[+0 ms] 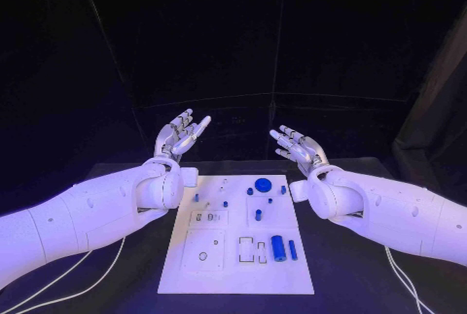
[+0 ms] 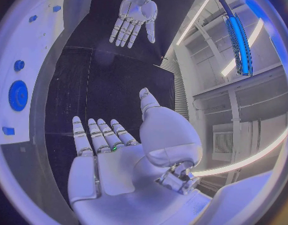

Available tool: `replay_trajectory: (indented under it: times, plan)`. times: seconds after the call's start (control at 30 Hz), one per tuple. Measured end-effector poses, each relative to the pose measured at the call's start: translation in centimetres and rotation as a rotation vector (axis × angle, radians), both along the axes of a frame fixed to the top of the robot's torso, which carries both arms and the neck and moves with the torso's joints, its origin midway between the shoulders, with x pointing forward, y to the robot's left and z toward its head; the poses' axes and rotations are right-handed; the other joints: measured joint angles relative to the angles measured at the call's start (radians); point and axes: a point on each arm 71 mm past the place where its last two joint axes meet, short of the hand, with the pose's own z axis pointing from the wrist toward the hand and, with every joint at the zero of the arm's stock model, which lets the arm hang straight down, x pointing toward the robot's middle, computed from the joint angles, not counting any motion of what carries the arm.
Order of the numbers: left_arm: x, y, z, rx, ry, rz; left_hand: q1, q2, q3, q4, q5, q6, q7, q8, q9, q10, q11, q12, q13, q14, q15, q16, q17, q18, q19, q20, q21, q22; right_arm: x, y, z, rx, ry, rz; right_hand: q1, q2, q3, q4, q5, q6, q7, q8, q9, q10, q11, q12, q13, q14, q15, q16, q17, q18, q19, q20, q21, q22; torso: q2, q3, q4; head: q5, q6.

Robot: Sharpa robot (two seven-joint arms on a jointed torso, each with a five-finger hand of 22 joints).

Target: Assemble the parts on the task board

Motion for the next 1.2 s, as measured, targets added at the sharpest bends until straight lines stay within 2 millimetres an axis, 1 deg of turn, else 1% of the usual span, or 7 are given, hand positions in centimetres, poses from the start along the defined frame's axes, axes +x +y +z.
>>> replay_trajectory:
  times: [0.3,0.47,0.63,0.77,0.87,1.0,1.2]
  plan:
    - [0.0,-0.1,0.2,-0.024,-0.023,-0.032,0.02,-0.003,0.001,0.006,0.0,0.008,0.002,0.0,0.001,0.007,0.007,0.0,0.001,0.007,0.002,0.004,0.001,0.007,0.002,0.005,0.001,0.001,0.8,0.6,0.0,-0.05,0.014,0.152,0.103,0.022,0.004,-0.049,0.012,0.087,0.007,0.009,0.009,0.114,0.028,0.013,0.009,0.115,0.021,0.013,0.01,0.016,0.077,0.007,0.015,0.01,0.0,0.0,0.0001,0.0,0.0]
    - [-0.2,2.1,0.2,-0.02,-0.023,-0.017,0.026,0.004,0.004,0.008,0.0,0.022,0.003,0.004,0.003,0.022,0.014,0.002,0.003,0.028,0.007,0.009,0.005,0.007,0.004,0.008,0.001,0.003,1.0,-1.5,0.0,-0.126,-0.027,0.134,0.196,0.029,0.034,-0.12,0.012,0.26,0.018,0.038,0.025,0.342,0.051,0.045,0.027,0.399,0.031,0.06,0.033,0.079,0.297,0.002,0.072,0.038,0.0,-0.0015,-0.0002,-0.006,0.005]
    - [-0.7,1.9,0.4,-0.035,-0.023,-0.044,0.056,0.05,0.037,-0.002,0.0,0.167,0.01,0.036,0.019,0.205,0.054,0.039,0.021,0.305,0.037,0.091,0.046,0.007,0.145,0.014,0.059,0.034,1.0,-1.5,0.3,-0.206,-0.091,0.16,0.278,0.024,0.077,-0.204,0.012,0.611,0.062,0.105,0.055,0.672,0.007,0.121,0.042,0.706,-0.026,0.133,0.045,0.125,0.525,-0.013,0.165,0.069,0.003,-0.0035,-0.001,-0.006,0.008]
    - [-1.1,2.4,0.6,-0.041,-0.023,-0.056,0.091,0.085,0.051,-0.04,-0.004,0.435,0.036,0.096,0.046,0.567,0.032,0.124,0.052,0.532,-0.003,0.172,0.075,0.018,0.52,0.011,0.209,0.107,1.1,-1.6,0.7,-0.284,-0.148,0.183,0.287,0.019,0.103,-0.257,0.012,0.697,0.081,0.107,0.048,0.755,-0.019,0.121,0.033,0.806,-0.059,0.137,0.04,0.125,0.608,-0.043,0.198,0.071,0.008,-0.0053,-0.0016,-0.005,0.012]
    - [-1.5,2.7,0.8,-0.046,-0.025,-0.068,0.105,0.099,0.054,-0.074,-0.004,0.581,0.067,0.129,0.056,0.693,0.004,0.152,0.054,0.66,-0.039,0.21,0.091,0.031,0.657,-0.008,0.259,0.122,1.3,-1.6,1.4,-0.35,-0.199,0.202,0.293,0.014,0.121,-0.281,0.012,0.734,0.072,0.101,0.043,0.806,-0.034,0.112,0.032,0.877,-0.083,0.144,0.041,0.125,0.662,-0.068,0.223,0.077,0.017,-0.0065,-0.0019,-0.004,0.017]
    - [-2.4,2.6,1.2,-0.056,-0.03,-0.109,0.105,0.118,0.062,-0.103,-0.004,0.667,0.079,0.143,0.055,0.812,-0.034,0.172,0.057,0.797,-0.083,0.245,0.123,0.03,0.781,-0.048,0.29,0.126,1.7,-1.3,2.7,-0.48,-0.275,0.239,0.314,-0.008,0.143,-0.282,0.012,0.771,0.06,0.089,0.041,0.88,-0.058,0.105,0.033,1.012,-0.129,0.181,0.065,0.125,0.794,-0.125,0.316,0.117,0.034,-0.0072,-0.0014,-0.005,0.024]
    - [-4.4,1.7,2.0,-0.075,-0.041,-0.197,0.1,0.123,0.067,-0.13,-0.004,0.698,0.07,0.124,0.038,0.861,-0.051,0.144,0.048,0.845,-0.1,0.224,0.152,0.03,0.84,-0.065,0.271,0.106,1.9,-0.5,4.1,-0.693,-0.358,0.291,0.298,-0.046,0.163,-0.283,0.026,0.814,0.035,0.079,0.041,0.962,-0.097,0.087,0.035,1.192,-0.181,0.259,0.13,0.124,0.911,-0.186,0.457,0.191,0.068,-0.0102,0.0085,-0.014,0.039]
